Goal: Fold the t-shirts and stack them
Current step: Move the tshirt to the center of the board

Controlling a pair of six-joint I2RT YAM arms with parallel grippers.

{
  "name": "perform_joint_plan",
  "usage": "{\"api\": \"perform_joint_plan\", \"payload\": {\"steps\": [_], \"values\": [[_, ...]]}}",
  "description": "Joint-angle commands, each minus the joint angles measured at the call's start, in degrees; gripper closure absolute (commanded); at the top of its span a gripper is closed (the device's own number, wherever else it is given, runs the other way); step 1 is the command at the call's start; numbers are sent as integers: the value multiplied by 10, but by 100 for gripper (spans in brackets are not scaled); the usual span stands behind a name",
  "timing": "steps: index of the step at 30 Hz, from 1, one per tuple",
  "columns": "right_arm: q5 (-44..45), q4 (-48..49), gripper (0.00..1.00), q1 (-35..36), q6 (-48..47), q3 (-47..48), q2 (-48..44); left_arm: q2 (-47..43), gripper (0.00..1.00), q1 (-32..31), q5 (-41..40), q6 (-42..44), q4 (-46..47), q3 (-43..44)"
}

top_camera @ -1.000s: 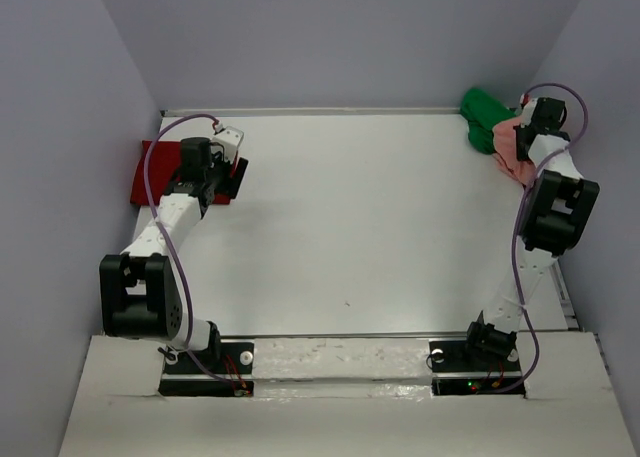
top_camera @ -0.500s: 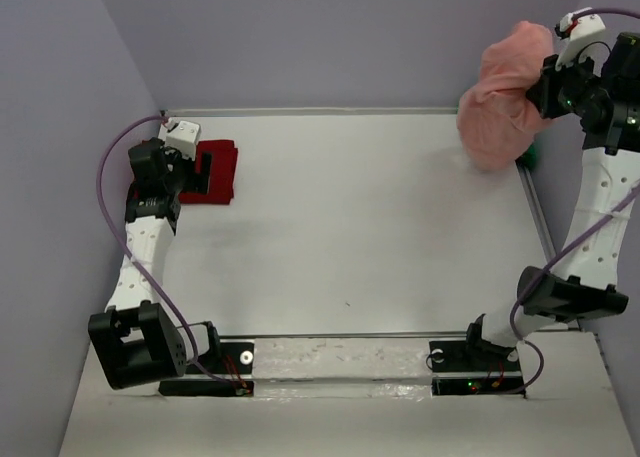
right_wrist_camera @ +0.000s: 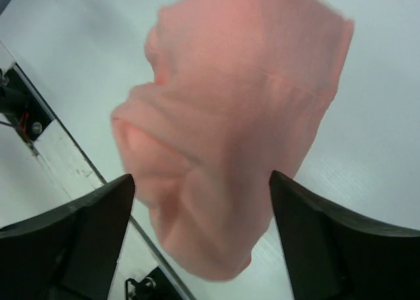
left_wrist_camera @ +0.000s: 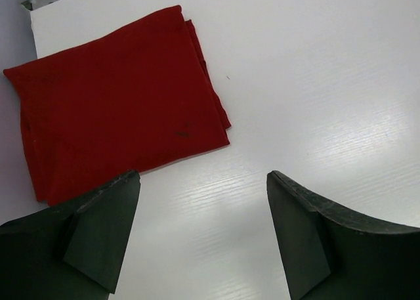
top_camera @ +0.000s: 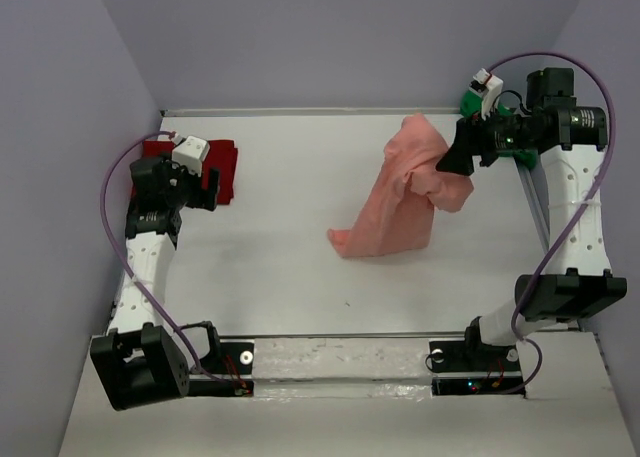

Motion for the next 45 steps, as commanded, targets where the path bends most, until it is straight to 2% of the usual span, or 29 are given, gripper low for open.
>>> {"api": "perform_joint_plan", "payload": {"steps": [1,6,9,11,12,17,19,23,26,28,29,33,37,40,41,42,44,45], "values": [[-57,-19,0,6,12,35,-16,-42,10,-1,29,10,0,-13],[-2,41,0,6,39,-38,-50,-44,10,-1,41,10,-6,-16],[103,147,0,6,87,-100,-105,-43,10,-1,57,16,-8,-17],[117,163,0,6,81,-141,-131,-41,11,-2,74,17,-12,-16],[117,153,0,6,77,-149,-143,-40,11,-2,81,18,-16,-15],[43,62,12,16,11,-202,-131,-20,13,-16,121,37,-39,-13],[39,51,16,25,0,-254,-128,-12,14,-30,122,41,-45,-17],[72,72,21,95,8,-332,-112,-9,14,-37,111,47,-40,-26],[124,112,25,222,48,-366,-76,-6,14,-37,101,43,-36,-32],[146,126,27,264,60,-357,-46,-6,14,-37,96,44,-33,-38],[154,112,29,289,57,-337,15,-7,14,-37,89,45,-31,-42],[189,110,31,349,54,-297,79,-7,15,-36,88,46,-31,-49],[215,94,34,377,57,-238,145,12,15,-39,140,59,-52,-39],[262,126,36,377,69,-262,138,41,16,-98,140,80,-87,-19],[287,152,36,377,72,-278,129,47,23,-147,138,83,-91,-17],[333,168,36,377,78,-294,118,65,28,-165,135,87,-97,-10],[360,194,35,354,84,-339,75,97,39,-213,126,94,-99,3],[362,202,35,339,87,-352,58,108,40,-233,105,98,-101,7]]}}
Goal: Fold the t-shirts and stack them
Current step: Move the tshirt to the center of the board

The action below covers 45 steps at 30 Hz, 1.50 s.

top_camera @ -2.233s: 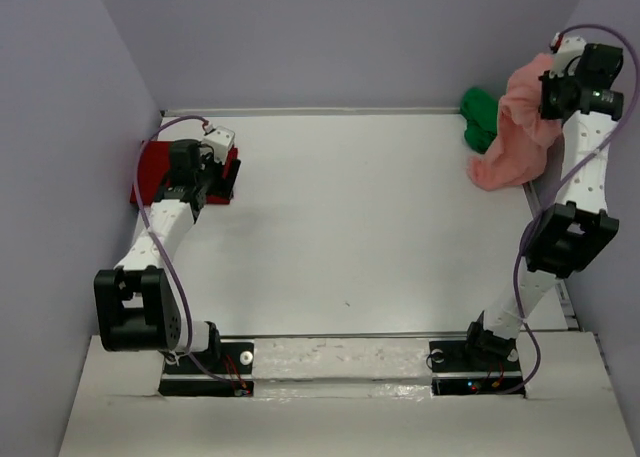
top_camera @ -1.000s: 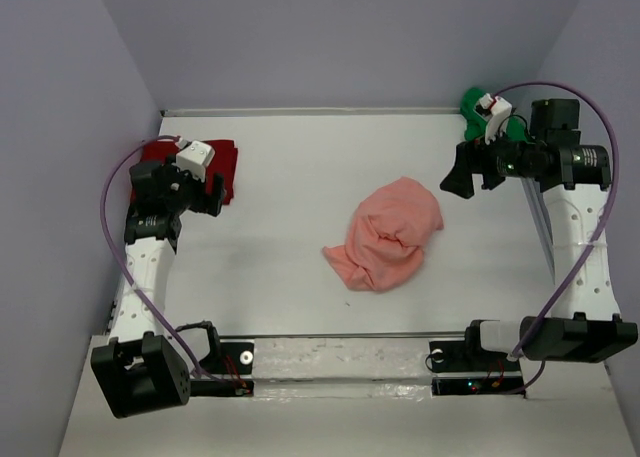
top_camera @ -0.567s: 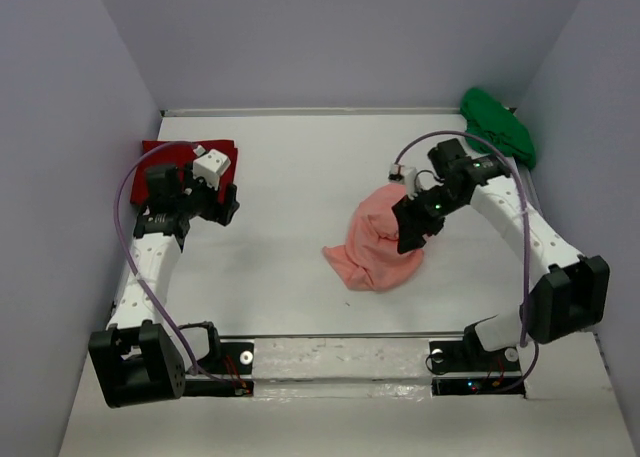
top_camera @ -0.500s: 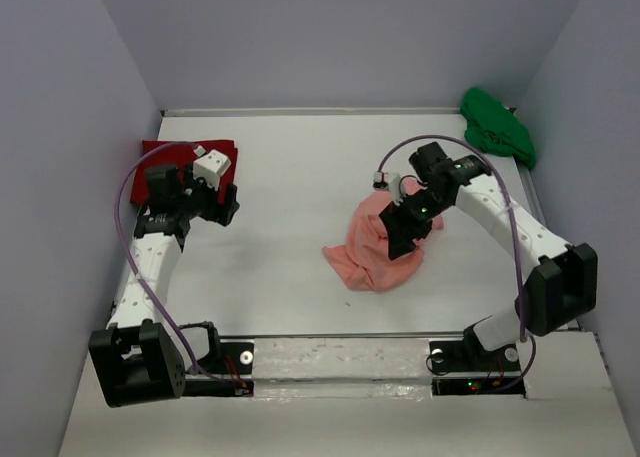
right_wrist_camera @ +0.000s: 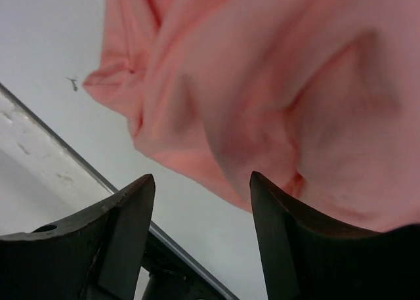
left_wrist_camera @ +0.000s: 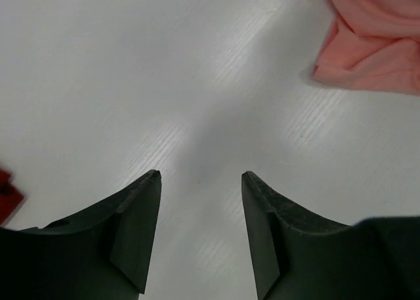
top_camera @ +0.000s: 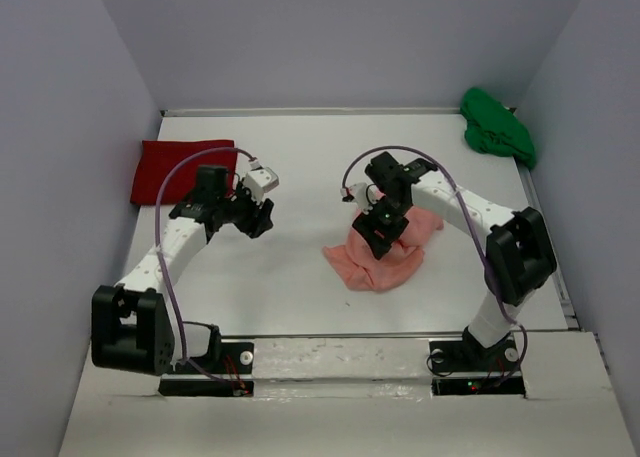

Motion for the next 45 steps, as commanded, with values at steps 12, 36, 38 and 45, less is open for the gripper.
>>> {"api": "perform_joint_plan", "payload": {"steps": [12,36,38,45], "values": [[100,101,30,-214,37,-150,-279,227,36,-222,-24,39,-36,109],[96,126,30,-243,37,-185,-280,295,35,-282,14,56,-36,148],[96,127,30,-243,37,-186,-278,301,35,-290,14,58,-42,158],[80,127,30,-243,35,-186,-279,326,38,-306,5,56,-43,165]]}}
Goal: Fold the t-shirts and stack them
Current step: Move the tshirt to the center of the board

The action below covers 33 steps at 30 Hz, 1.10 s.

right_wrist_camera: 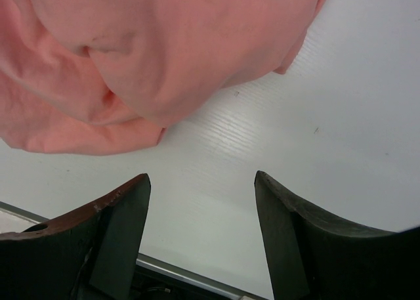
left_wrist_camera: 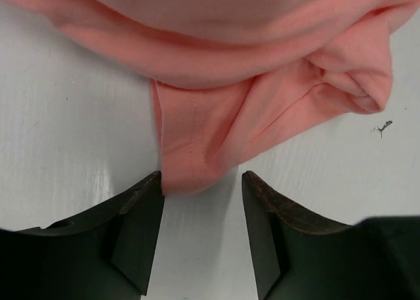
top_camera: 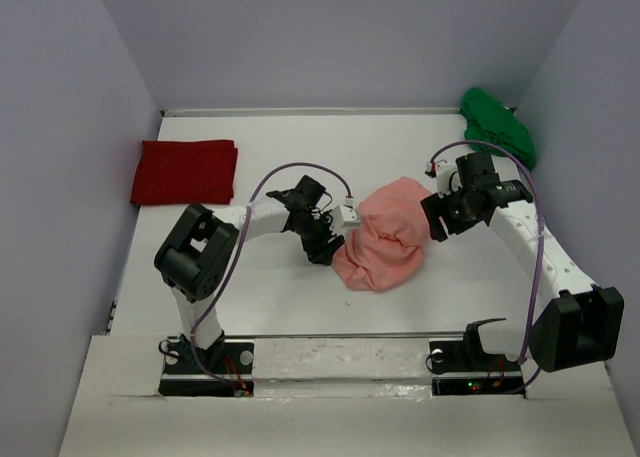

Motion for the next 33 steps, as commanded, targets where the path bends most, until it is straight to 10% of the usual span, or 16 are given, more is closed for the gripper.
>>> {"api": "perform_joint_plan", "payload": {"steps": [1,7,17,23,33], "values": [[-19,24,30,-4,-1,0,-2,12,41,-7,2,7,-19,24],[-20,24,30,-4,-1,1,0,35,100,-10,-3,10,-37,33],[-83,-19,31,-4,-19,34,28,-33,100,12,-43,8,-36,32],[-137,-105,33,-4,-41,185,118,-134,100,146,-64,-3,-31,71],[-178,-123,33,30,-45,259,169,-165,100,173,-101,31,-138,257]]}}
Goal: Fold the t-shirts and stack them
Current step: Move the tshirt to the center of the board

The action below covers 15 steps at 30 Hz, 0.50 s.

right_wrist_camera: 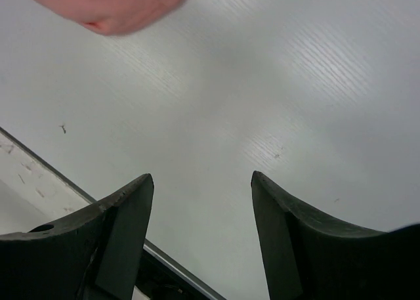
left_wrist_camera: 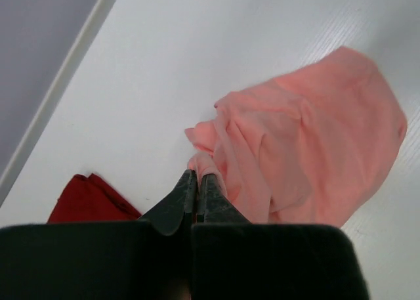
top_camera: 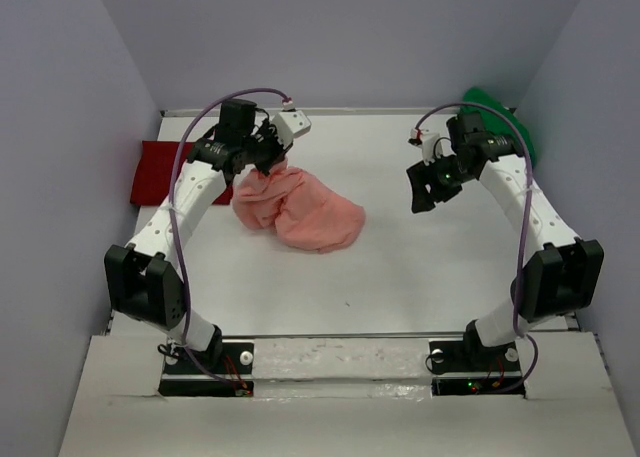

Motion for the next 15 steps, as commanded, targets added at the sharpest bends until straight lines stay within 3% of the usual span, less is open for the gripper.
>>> {"api": "perform_joint_plan", "payload": {"steps": [1,5,10,15], "values": [[-24,-27,33,38,-8,36,25,-15,100,-8,28,5,-57,54],[-53,-40,34,59,-7,79,71,-29,100,-20,32,-7,-61,77],[-146,-93,38,77,-10,206,161,-56,100,-23,53,-15,-76,115],[-153,-128,38,106,-16,283,231,-101,100,-23,56,-33,-58,134]]}}
